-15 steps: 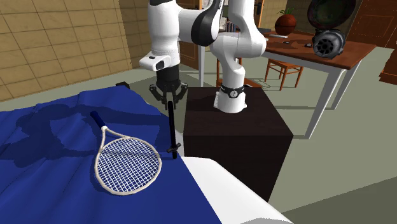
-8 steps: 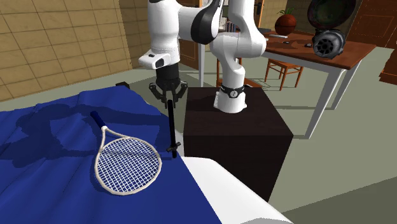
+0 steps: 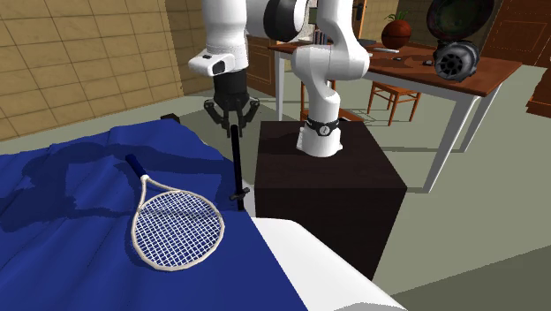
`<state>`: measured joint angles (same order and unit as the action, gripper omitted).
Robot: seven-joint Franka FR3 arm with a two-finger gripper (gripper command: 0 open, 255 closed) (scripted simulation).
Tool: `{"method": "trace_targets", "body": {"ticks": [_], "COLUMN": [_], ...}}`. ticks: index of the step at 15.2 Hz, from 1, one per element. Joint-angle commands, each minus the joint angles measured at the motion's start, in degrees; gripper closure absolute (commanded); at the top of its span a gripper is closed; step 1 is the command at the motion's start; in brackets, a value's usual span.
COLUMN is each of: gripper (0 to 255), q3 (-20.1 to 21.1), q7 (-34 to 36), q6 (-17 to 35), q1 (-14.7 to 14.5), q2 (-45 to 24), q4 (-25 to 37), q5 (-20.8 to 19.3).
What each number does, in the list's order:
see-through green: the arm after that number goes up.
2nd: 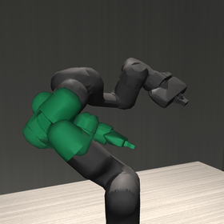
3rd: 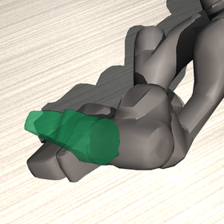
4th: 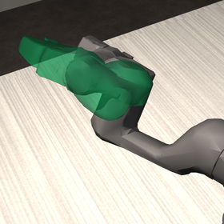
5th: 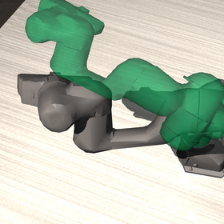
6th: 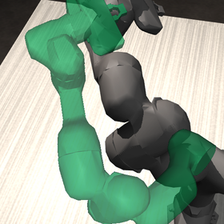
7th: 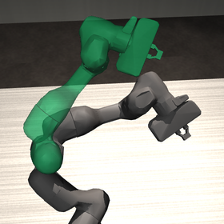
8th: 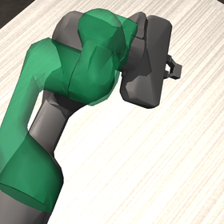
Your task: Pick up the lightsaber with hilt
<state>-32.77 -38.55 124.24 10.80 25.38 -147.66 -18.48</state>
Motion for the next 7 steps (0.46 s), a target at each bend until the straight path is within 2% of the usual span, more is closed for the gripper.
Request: {"method": "trace_targets", "body": {"ticks": [1, 5, 7], "gripper": [255, 255, 255], "q3": [0.58, 1.55, 1.59], "q7": [0.15, 0.21, 0.21], "q6": [-1.95, -5.53, -5.67], "q1": [0.18, 0.27, 0.27], "q2": [1.22, 2.85, 2.91], "q4": [0.72, 2.70, 2.77], "q5": [-0.05, 0.20, 0.21]}}
